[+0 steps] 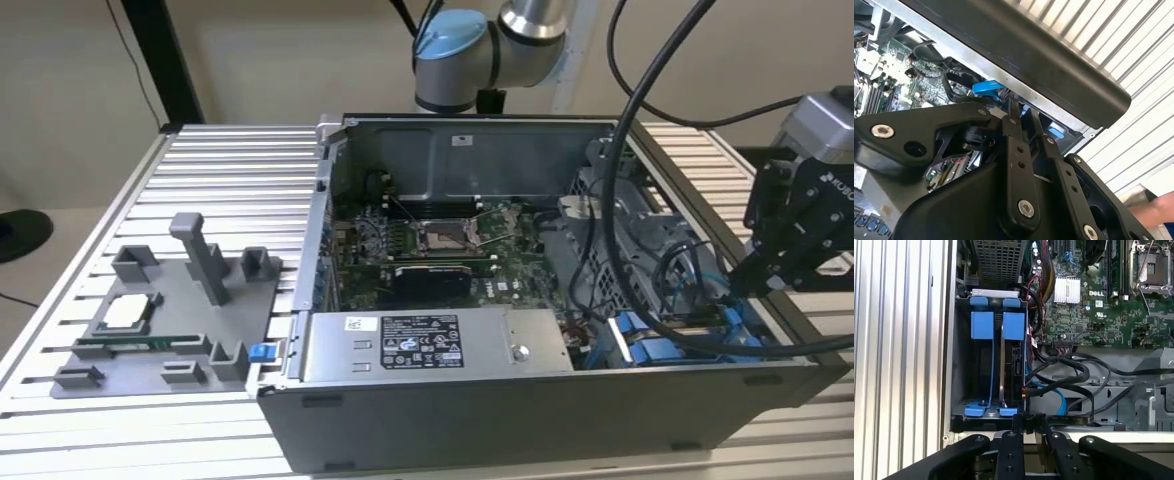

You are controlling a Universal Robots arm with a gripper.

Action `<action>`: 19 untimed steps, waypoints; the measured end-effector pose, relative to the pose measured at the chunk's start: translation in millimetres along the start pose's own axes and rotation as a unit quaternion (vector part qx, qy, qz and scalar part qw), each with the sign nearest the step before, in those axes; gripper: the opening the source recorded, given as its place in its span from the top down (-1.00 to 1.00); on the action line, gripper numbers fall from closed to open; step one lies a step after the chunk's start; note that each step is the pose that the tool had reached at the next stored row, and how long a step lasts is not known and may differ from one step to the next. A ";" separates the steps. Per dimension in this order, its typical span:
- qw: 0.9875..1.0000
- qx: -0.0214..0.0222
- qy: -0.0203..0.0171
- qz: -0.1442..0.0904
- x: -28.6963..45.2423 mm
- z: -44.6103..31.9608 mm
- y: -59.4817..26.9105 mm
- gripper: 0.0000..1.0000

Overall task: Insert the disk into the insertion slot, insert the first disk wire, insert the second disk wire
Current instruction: 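Insert the second disk wire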

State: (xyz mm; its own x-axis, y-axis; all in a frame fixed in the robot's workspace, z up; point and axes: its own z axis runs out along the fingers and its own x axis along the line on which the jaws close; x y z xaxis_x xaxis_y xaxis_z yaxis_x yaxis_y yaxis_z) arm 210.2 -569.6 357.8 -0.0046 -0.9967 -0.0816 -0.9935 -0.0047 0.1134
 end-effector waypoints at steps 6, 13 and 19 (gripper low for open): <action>1.000 0.000 0.000 0.000 -0.4 0.2 0.0 1.00; 1.000 0.000 -0.001 0.000 -1.3 -8.0 1.4 1.00; 1.000 0.000 -0.005 0.000 -2.4 -21.4 14.0 1.00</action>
State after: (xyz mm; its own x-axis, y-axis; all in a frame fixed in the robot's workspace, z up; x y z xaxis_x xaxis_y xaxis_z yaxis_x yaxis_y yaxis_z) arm 198.8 -569.0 380.8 -0.0060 -0.9959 -0.0907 -0.9935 -0.0044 0.1140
